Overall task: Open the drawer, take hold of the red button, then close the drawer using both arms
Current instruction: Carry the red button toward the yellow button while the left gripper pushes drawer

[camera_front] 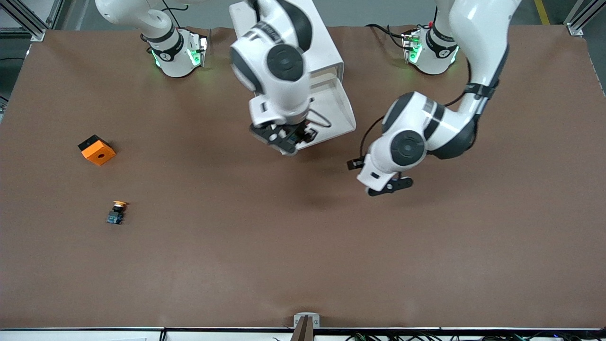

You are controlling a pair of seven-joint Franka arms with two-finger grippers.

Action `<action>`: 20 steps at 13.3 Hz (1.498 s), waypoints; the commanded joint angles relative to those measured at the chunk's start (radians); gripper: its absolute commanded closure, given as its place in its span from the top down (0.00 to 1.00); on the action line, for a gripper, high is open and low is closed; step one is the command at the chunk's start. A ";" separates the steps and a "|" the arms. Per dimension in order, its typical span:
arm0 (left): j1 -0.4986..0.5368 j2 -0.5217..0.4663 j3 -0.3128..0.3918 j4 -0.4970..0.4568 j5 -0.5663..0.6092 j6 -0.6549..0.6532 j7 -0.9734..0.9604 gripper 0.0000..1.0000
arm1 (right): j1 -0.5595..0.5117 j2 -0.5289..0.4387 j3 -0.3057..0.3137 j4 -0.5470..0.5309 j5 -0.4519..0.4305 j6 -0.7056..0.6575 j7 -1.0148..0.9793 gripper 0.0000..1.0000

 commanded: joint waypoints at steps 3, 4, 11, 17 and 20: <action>-0.093 0.070 0.002 0.025 0.005 0.068 -0.016 1.00 | -0.289 -0.019 0.016 -0.050 -0.020 -0.009 -0.400 0.00; -0.098 0.071 0.001 0.024 0.003 0.068 -0.026 1.00 | -0.336 -0.019 0.016 -0.091 -0.031 0.043 -0.483 0.00; -0.205 0.071 -0.021 0.001 -0.053 0.052 -0.157 1.00 | -0.603 0.039 0.016 -0.332 -0.060 0.455 -0.845 0.00; -0.294 0.079 -0.038 -0.002 -0.179 0.051 -0.238 1.00 | -0.751 0.122 0.016 -0.334 -0.065 0.536 -1.032 0.00; -0.317 0.077 -0.056 -0.019 -0.201 0.051 -0.313 1.00 | -0.786 0.140 0.018 -0.358 -0.063 0.570 -1.074 0.00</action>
